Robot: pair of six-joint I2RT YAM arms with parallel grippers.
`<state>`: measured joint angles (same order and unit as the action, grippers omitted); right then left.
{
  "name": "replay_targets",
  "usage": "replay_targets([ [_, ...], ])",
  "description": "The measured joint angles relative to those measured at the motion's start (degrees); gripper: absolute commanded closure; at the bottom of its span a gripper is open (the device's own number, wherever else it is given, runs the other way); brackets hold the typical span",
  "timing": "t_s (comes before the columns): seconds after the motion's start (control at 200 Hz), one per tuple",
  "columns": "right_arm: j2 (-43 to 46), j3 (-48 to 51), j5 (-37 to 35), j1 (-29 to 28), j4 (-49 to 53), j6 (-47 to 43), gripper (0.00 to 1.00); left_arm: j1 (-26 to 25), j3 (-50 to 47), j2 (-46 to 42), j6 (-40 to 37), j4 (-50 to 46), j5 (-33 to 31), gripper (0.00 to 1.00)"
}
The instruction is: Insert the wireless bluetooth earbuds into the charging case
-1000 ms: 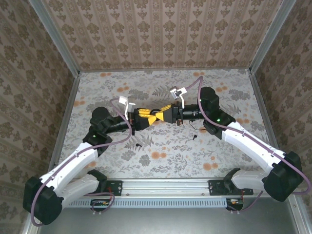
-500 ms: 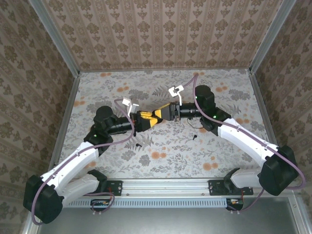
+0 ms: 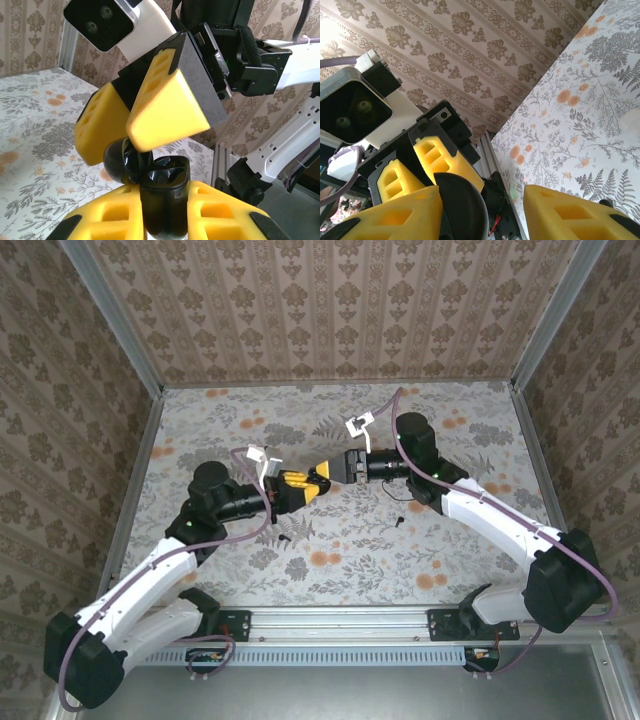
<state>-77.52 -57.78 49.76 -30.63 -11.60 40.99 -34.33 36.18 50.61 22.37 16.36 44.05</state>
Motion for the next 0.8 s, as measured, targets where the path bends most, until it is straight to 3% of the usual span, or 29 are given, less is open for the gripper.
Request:
replay_targets([
  [0.405, 1.16, -2.19, -2.03, 0.76, 5.31, -0.11, 0.50, 2.86, -4.13, -8.33, -3.17, -5.18, -5.40, 1.00],
  [0.64, -0.35, -4.31, -9.92, 0.22, 13.22, -1.81, 0.53, 4.87, -4.26, -16.65, -7.28, -18.29, -11.63, 1.00],
  [0.8, -8.04, -6.78, -16.44, -3.06, 18.60, -3.56, 0.54, 5.44, -4.07, -22.80, -10.21, -27.87, -16.26, 1.00],
])
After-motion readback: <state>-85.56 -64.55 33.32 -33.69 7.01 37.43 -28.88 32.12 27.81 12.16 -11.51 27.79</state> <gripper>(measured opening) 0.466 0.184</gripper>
